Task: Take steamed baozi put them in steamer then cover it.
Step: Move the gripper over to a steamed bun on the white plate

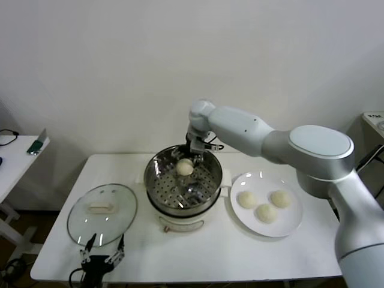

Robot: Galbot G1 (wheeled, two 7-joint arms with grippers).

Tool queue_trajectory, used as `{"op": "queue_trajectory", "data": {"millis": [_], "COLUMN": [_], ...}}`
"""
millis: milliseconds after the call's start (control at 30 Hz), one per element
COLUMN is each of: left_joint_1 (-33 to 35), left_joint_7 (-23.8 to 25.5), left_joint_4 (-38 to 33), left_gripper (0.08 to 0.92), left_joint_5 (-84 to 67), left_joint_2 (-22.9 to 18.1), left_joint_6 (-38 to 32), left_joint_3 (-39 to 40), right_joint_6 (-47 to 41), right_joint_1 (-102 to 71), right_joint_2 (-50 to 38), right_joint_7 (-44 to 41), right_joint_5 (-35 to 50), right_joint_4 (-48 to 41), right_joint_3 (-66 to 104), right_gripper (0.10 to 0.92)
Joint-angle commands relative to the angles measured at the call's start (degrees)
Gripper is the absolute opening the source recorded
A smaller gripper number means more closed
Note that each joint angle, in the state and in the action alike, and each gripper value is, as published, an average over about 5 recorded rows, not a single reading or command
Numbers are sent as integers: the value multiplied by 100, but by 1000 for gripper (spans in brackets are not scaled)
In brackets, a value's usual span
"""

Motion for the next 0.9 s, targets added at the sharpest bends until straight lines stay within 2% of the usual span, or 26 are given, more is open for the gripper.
{"op": "queue_trajectory", "data": {"millis": [33, 133, 267, 467, 567, 700, 900], "left_joint_1": [2, 9, 11, -14, -28, -30, -20], "left_joint_7": [5, 6, 8, 13, 15, 17, 21], "left_joint_4": [-5, -19, -28, -14, 6, 21, 36], "left_gripper": [823, 823, 823, 823, 823, 823, 823], "left_joint_5": [18, 27, 27, 23, 16, 13, 16], "left_joint_2": [-10, -13, -5, 9, 16, 25, 25], "left_joint_6": [8, 12, 11, 10, 11, 9, 9], "left_joint_3": [8, 12, 10, 29, 30, 23, 5], "right_joint_6": [-933, -1707, -2716, -4755, -5469, -5918, -6229], "right_joint_1": [1807, 2299, 2650, 2580, 2273, 1778, 930], "right_joint_2": [-910, -1538, -2450, -3519, -3847, -4054, -4033], "right_joint_7": [-829, -1300, -1378, -535, -190, 14, 179], "right_joint_5": [3181, 4258, 4822, 4730, 4842, 4693, 4198], "right_joint_4": [835, 1070, 1697, 3017, 3469, 3729, 3663], "right_joint_3": [-1417, -2030, -2646, -3133, -3085, -2862, -2375], "right_gripper": [822, 823, 823, 823, 823, 823, 823]}}
